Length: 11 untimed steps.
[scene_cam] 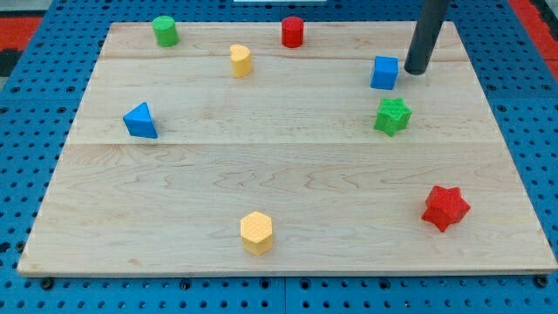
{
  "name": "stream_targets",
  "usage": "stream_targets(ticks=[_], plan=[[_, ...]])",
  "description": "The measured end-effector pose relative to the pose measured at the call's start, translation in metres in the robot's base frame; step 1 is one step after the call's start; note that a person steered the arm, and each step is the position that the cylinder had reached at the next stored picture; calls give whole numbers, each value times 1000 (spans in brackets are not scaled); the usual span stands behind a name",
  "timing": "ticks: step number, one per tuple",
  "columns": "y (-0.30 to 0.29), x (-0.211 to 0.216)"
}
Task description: Move the hexagon vertical below the heart
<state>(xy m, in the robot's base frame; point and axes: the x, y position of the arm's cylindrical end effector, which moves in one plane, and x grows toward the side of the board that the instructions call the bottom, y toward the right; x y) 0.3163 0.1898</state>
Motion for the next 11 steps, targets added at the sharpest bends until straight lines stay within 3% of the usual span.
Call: stream_targets(ticks=[2, 3, 5, 6, 7, 8, 9, 11], plan=[[-152, 5], [-155, 20], [-218, 198], [-276, 244], [-255, 284], [-204, 300], [-214, 285], [-229, 210]])
